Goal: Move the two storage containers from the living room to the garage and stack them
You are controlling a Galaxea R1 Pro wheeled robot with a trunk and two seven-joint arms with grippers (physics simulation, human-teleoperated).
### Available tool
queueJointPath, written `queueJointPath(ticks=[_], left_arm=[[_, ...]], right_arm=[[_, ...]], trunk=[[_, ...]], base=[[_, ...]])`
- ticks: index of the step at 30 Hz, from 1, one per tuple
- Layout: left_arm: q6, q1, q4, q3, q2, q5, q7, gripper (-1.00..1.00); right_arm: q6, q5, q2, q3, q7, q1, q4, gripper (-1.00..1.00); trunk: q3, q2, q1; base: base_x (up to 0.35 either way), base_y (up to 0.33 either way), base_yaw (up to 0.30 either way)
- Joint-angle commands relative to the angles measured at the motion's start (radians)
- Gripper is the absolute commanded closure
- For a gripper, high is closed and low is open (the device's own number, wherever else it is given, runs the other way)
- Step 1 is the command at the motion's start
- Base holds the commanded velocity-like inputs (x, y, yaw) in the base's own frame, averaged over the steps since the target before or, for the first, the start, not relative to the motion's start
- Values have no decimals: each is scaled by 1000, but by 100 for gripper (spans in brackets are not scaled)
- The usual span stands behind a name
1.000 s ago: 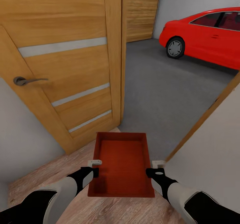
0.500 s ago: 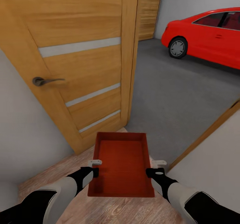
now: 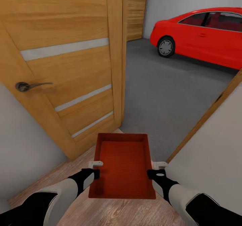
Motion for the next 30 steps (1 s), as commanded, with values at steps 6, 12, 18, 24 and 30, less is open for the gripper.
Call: queueJointPath(ticks=[6,12,18,24,30], left_arm=[[5,0,-2,-6,0,0,6,100],[4,0,-2,-6,0,0,6,100],[5,0,-2,-6,0,0,6,100],[11,0,-2,-6,0,0,6,100],[12,0,-2,-6,0,0,6,100]], right_arm=[[-5,-12,0,7,-4,-1,2,100],[-5,-12,0,7,-4,-1,2,100],[-6,-13,-1,7,-3,-1,2,100],[-7,-13,-2,7,-3,-1,2,100],[-8,-13,-2,7,-3,-1,2,100]], trunk=[[-1,-1,0],[-1,-1,0],[-1,-1,0],[-1,-1,0],[-1,-1,0]], base=[[0,0,-283],[0,0,-268],[1,2,-178],[125,190,-20],[177,272,-1]])
